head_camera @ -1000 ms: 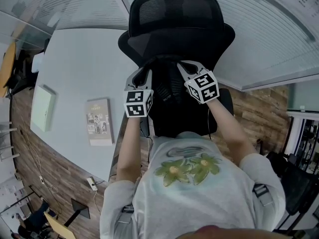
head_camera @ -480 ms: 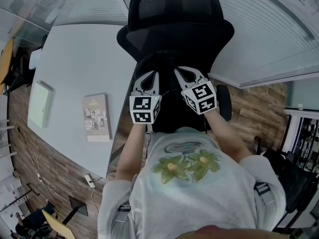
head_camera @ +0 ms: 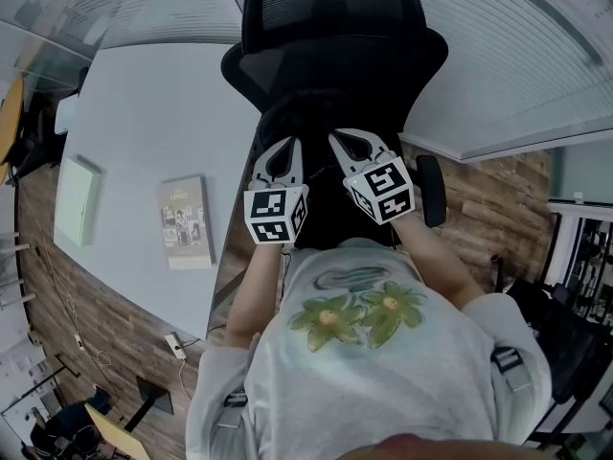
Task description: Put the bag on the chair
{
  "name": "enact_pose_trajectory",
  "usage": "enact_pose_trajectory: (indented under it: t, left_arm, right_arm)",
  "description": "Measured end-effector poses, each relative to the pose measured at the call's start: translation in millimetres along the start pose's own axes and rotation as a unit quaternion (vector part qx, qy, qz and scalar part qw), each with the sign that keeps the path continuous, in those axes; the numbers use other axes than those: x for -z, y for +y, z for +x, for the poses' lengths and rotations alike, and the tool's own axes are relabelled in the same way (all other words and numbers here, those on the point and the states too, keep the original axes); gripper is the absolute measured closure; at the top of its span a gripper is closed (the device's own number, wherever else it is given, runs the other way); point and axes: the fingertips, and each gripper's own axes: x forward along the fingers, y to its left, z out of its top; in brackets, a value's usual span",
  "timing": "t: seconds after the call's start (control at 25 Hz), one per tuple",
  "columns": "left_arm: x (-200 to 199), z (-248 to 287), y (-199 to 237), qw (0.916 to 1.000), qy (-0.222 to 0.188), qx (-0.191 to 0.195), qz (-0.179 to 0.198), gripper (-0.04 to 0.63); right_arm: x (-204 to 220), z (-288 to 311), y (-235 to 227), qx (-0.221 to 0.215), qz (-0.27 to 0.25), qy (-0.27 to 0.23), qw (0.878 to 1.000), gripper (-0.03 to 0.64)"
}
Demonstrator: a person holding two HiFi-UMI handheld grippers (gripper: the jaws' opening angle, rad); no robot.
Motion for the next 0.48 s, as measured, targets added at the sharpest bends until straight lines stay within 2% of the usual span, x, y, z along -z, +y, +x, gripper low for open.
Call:
enact_pose_trajectory:
  t: [0.28,0.48]
  left_arm:
    - [-3,-5,-8,0.9999,-0.005,0.006,0.011,0.580]
    - [-4,-7,-14,0.9997,-0.002,0.017,0.016,0.580]
  right_arm:
    - [-7,-4,10,-0.004,-0.003,-0.012,1.000,0.611]
    - [-10,-7,14,-0.002,-0.025,-0.020,0.999,0.611]
